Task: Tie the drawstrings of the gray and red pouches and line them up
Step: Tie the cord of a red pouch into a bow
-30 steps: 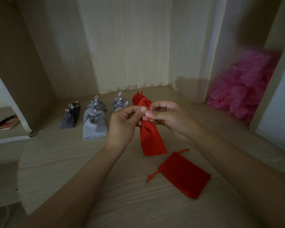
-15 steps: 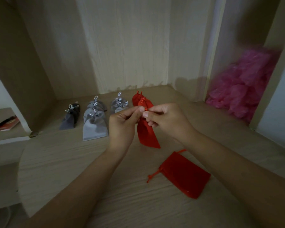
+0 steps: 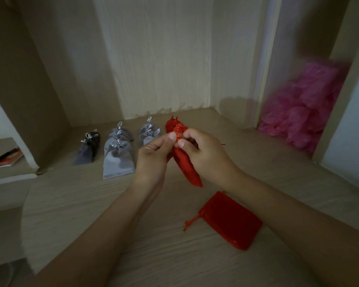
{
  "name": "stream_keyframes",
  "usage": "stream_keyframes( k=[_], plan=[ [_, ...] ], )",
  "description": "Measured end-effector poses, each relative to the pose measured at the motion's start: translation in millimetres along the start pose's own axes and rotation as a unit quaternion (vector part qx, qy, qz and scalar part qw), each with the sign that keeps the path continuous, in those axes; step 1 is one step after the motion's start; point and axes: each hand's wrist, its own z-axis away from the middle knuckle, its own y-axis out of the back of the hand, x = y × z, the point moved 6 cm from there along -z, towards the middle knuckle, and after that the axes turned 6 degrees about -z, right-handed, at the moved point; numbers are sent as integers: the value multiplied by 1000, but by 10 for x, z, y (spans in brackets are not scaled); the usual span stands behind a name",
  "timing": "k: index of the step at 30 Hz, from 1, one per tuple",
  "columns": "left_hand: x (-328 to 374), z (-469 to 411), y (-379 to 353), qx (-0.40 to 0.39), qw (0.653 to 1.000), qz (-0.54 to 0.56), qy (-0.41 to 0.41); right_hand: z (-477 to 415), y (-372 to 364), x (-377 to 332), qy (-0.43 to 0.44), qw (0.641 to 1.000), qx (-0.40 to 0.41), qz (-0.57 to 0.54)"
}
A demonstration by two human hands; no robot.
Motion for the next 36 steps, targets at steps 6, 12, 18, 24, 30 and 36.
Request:
stream_keyframes(
  k=[6, 12, 18, 24, 30, 36],
  plan=[
    [215, -65, 15, -160, 987, 32, -2, -64, -19, -34, -19, 977, -123, -170],
    [330, -90, 261, -217, 972, -87, -9, 38, -177, 4, -77, 918, -186, -341],
    [589, -13, 290, -209, 960, -181, -51, 106, -286, -2, -142, 850, -214, -460],
    [713, 33, 236, -191, 944, -242, -118, 126, -286, 56, -199, 819, -193, -503],
    [752, 59, 199, -178, 907, -343, -167, 146, -258, 123, -218, 813, -193, -504],
    [787, 132, 96, -194, 861, -416, -220, 89, -102, 133, -189, 888, -226, -354]
  ],
)
